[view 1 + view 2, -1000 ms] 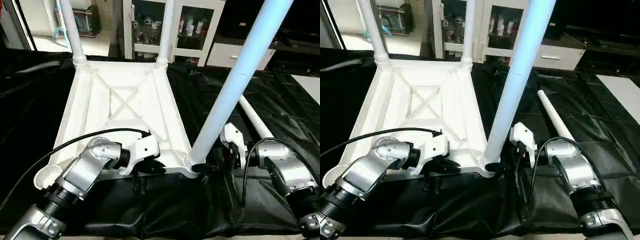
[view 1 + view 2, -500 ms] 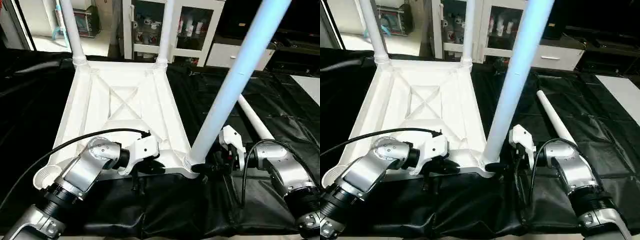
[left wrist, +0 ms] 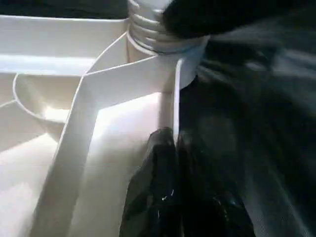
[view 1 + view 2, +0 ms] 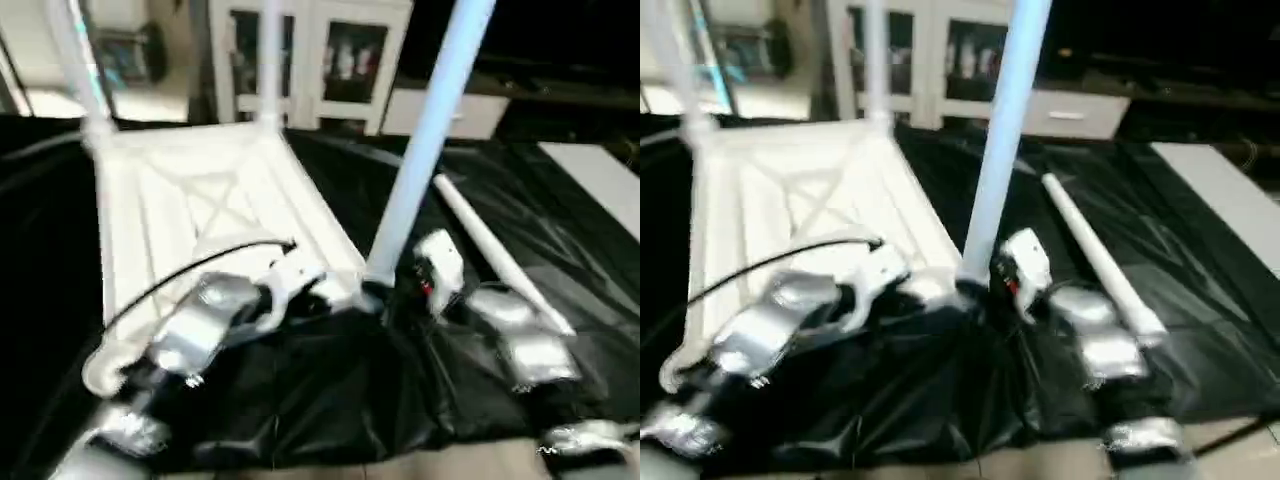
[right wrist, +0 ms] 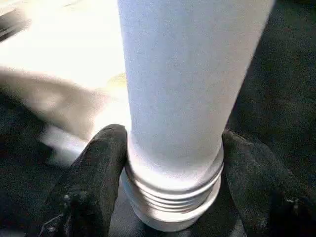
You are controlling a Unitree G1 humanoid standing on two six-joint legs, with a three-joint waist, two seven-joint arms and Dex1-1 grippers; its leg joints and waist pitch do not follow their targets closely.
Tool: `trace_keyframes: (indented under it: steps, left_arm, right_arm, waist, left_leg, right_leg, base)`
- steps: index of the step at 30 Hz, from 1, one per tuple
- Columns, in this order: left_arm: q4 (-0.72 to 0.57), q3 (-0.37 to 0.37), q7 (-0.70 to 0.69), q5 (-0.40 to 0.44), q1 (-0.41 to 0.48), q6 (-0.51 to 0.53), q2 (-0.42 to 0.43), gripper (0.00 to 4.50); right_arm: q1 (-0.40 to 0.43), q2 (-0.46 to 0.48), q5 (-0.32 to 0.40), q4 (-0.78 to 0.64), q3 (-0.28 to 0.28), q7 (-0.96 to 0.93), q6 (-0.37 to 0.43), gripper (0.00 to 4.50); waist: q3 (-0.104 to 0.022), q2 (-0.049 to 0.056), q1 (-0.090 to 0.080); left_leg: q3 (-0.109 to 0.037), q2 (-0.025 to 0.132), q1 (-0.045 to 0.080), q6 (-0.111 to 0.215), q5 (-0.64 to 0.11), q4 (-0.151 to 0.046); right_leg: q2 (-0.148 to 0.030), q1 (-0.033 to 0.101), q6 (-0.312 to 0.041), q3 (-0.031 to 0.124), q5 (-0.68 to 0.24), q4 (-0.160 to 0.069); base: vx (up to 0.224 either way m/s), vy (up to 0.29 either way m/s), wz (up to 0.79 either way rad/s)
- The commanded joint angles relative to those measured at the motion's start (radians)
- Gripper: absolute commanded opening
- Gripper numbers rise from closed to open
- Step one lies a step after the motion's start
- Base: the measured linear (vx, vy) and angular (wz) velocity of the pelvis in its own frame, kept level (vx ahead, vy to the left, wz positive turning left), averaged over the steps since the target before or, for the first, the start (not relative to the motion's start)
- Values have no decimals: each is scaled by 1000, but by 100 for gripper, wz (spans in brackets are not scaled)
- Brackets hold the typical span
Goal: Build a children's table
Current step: Rotate leg to tighten
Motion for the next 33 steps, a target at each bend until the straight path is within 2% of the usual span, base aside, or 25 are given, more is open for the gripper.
trace_keyframes:
  steps: [1, 2, 3, 5, 6, 7, 8, 12, 16, 18, 20, 22, 24, 27, 28, 30, 32, 33]
  left_arm:
    - [11, 28, 98, -4, -42, 29, -74, 0]
    - [16, 29, 110, 0, -47, 27, -82, 0]
    - [28, 27, 131, 11, -59, 23, -98, 0]
    - [42, 25, 159, 22, -68, 9, -112, 0]
    - [45, 24, 164, 26, -71, 5, -115, 0]
    - [44, 23, 166, 28, -73, 7, -115, 0]
    - [38, 20, 167, 31, -72, 14, -113, 0]
    - [32, 20, 171, 36, -65, 29, -107, 0]
    - [37, 25, 177, 36, -61, 34, -101, 0]
    - [36, 28, 177, 34, -59, 33, -97, 0]
    - [32, 25, 162, 34, -53, 27, -83, 0]
    - [30, 24, 155, 32, -49, 21, -77, 0]
    - [28, 23, 147, 32, -45, 15, -70, 0]
    - [19, 14, 106, 30, -31, -2, -34, 0]
    - [16, 10, 91, 29, -26, -9, -22, 0]
    - [10, 0, 61, 26, -20, -25, -6, 0]
    - [-28, -47, -64, 8, 12, -65, 54, 0]
    - [-28, -47, -64, 8, 12, -65, 54, 0]
  right_arm:
    - [-10, 76, -25, 113, -61, -289, 60, 270]
    - [-16, 91, -22, 120, -64, -304, 58, 270]
    - [-27, 123, -21, 131, -62, -329, 46, 270]
    - [-37, 150, -24, 136, -43, -314, 22, 270]
    - [-41, 153, -36, 134, -25, -302, 14, 270]
    - [-42, 152, -43, 132, -18, -302, 8, 270]
    - [-43, 150, -51, 128, -9, -295, 2, 270]
    - [-39, 147, -80, 103, 1, -290, -7, 270]
    - [-29, 158, -25, 56, -15, -227, -20, 270]
    - [-19, 157, -1, 21, -13, -177, -14, 325]
    - [-3, 151, 26, -31, -19, -137, 9, 342]
    - [4, 144, 32, -51, -21, -127, 16, 349]
    - [16, 130, 40, -83, -24, -112, 25, 372]
    - [65, 66, 71, -197, -20, -42, 72, 404]
    - [82, 42, 81, -234, -15, -13, 91, 404]
    - [102, 6, 95, -277, -13, 26, 112, 415]
    - [130, -90, 123, -332, -11, 146, 145, 435]
    - [130, -90, 123, -332, -11, 146, 145, 441]
  waist:
    - [-47, 26, -6]
    - [-48, 26, -10]
    - [-50, 22, -18]
    - [-50, 30, -22]
    - [-49, 29, -23]
    - [-48, 29, -22]
    - [-46, 24, -22]
    - [-46, 24, -19]
    - [-46, 23, -17]
    - [-46, 25, -14]
    - [-49, 22, -9]
    - [-49, 25, -6]
    - [-50, 22, -4]
    - [-49, 26, 1]
    - [-51, 24, 5]
    - [-55, 23, 7]
    - [-54, 22, 18]
    - [-54, 22, 22]
  left_leg:
    - [-38, 33, 3, -57, -461, -90]
    - [-39, 34, 2, -57, -470, -91]
    - [-47, 37, -3, -61, -488, -94]
    - [-51, 41, 3, -57, -522, -98]
    - [-51, 41, 5, -54, -524, -99]
    - [-48, 39, 6, -52, -527, -98]
    - [-44, 36, 9, -45, -520, -96]
    - [-42, 38, 5, -43, -487, -99]
    - [-38, 39, 6, -36, -475, -99]
    - [-36, 40, 3, -33, -448, -101]
    - [-34, 40, -1, -24, -412, -102]
    - [-31, 41, -1, -21, -394, -102]
    - [-31, 41, -11, -18, -365, -103]
    - [-26, 41, 0, -11, -354, -101]
    - [-26, 43, -6, -6, -327, -101]
    - [-22, 43, -7, 2, -279, -99]
    - [-16, 44, 0, 15, -252, -96]
    - [-15, 46, 1, 22, -249, -97]
  right_leg:
    - [-66, 32, -50, 19, -642, -110]
    - [-66, 31, -49, 18, -633, -114]
    - [-66, 39, -46, 7, -607, -114]
    - [-67, 39, -61, 4, -540, -117]
    - [-67, 38, -78, 7, -499, -115]
    - [-67, 33, -85, 10, -493, -115]
    - [-69, 31, -92, 13, -505, -116]
    - [-70, 32, -105, 20, -480, -109]
    - [-70, 31, -111, 24, -465, -108]
    - [-69, 34, -119, 27, -438, -104]
    - [-68, 39, -123, 30, -411, -99]
    - [-69, 37, -127, 33, -397, -98]
    - [-70, 44, -125, 32, -396, -95]
    - [-65, 36, -126, 35, -385, -98]
    - [-66, 43, -130, 36, -359, -92]
    - [-67, 42, -151, 39, -304, -84]
    - [-65, 41, -164, 41, -281, -82]
    - [-66, 41, -168, 43, -279, -80]
  base:
    - [0, 0, 0]
    - [0, 0, 0]
    - [0, 0, 0]
    - [0, 0, 0]
    - [0, 0, 0]
    - [0, 0, 0]
    - [0, 0, 0]
    - [0, 0, 0]
    - [0, 0, 0]
    - [0, 0, 0]
    - [0, 0, 0]
    - [0, 0, 0]
    - [0, 0, 0]
    - [0, 0, 0]
    - [0, 0, 0]
    - [0, 0, 0]
    - [0, 0, 0]
    - [0, 0, 0]
